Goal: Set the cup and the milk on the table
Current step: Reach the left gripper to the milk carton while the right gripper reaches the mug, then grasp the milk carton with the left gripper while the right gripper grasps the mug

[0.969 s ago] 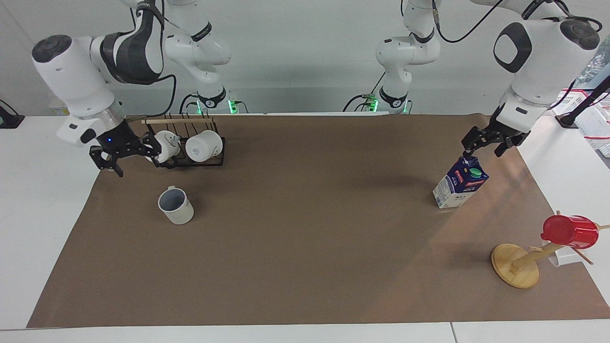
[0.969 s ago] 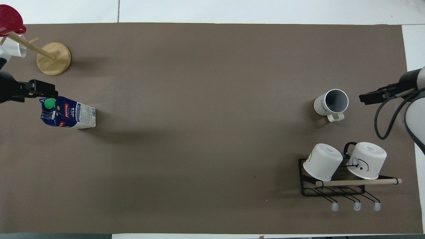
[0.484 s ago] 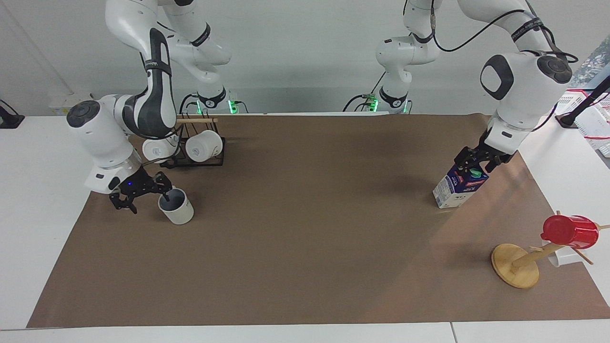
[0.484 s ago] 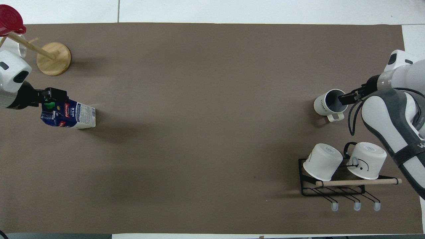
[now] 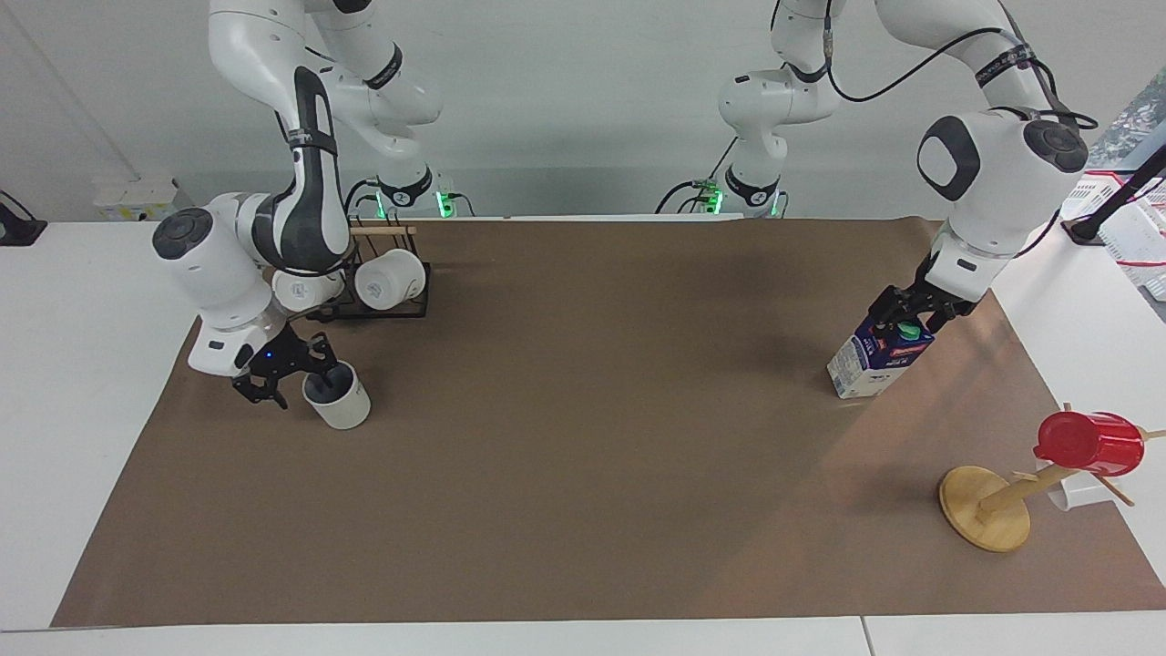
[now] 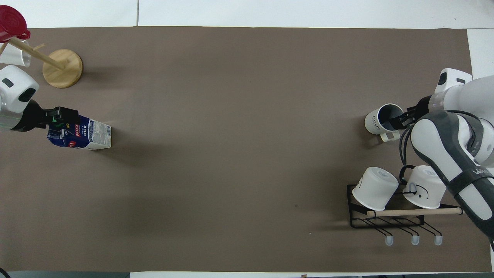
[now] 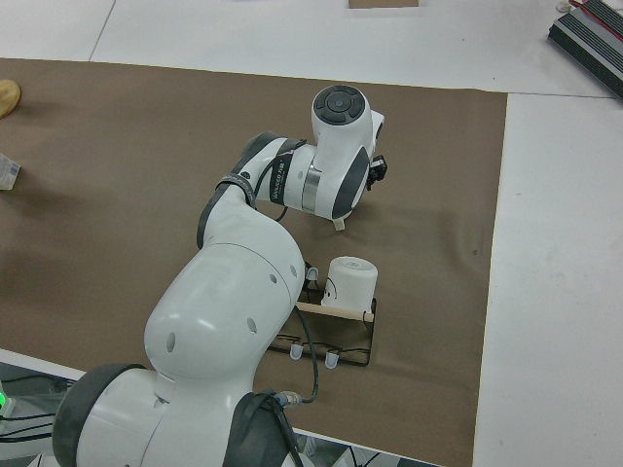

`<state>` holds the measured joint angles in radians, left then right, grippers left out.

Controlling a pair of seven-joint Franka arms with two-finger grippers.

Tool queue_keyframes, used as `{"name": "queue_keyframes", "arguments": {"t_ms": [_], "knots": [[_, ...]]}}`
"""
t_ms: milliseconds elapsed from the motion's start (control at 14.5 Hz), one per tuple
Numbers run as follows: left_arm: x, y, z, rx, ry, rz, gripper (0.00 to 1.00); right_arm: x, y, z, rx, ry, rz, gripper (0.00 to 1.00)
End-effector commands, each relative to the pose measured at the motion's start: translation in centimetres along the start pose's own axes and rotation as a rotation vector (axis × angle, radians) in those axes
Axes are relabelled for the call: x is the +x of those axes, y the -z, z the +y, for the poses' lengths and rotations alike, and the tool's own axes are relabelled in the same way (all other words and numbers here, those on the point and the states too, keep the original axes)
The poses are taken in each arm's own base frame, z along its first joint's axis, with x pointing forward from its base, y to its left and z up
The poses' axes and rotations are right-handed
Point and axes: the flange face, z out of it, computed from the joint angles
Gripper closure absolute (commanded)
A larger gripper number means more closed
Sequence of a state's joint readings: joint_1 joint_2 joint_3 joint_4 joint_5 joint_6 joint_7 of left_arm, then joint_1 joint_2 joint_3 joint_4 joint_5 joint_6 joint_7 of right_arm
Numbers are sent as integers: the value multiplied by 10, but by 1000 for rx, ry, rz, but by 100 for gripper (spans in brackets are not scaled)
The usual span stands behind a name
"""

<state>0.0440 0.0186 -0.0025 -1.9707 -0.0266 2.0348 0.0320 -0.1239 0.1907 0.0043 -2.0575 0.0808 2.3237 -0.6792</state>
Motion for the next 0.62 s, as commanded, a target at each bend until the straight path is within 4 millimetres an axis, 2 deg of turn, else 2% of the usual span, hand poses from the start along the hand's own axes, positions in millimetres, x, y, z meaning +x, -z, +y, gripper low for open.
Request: {"name": "queue_keyframes", "arguments": {"t_ms": [0, 138, 208, 277, 346, 415, 484, 553], "knots": [[-4, -1, -1, -9, -2, 19, 0, -4, 4, -6, 2, -7, 25, 100], [-2, 0, -1, -9, 3, 41, 0, -3, 6, -5, 2, -25, 26, 100], [-1, 1, -1, -8, 4, 47, 4, -1, 7, -5, 2, -25, 28, 100], [-1, 2, -2, -8, 7, 48, 33, 2, 11, -3, -3, -24, 34, 100], [-1, 2, -1, -8, 6, 48, 74, 7, 18, 0, -4, -23, 39, 100], [0, 2, -2, -8, 7, 50, 96, 15, 27, 1, 3, -15, 32, 100], [0, 4, -3, -8, 9, 50, 100, 25, 38, 2, 20, -8, 21, 100], [0, 6, -3, -8, 8, 52, 100, 43, 54, -6, 23, 1, 28, 100]]}}
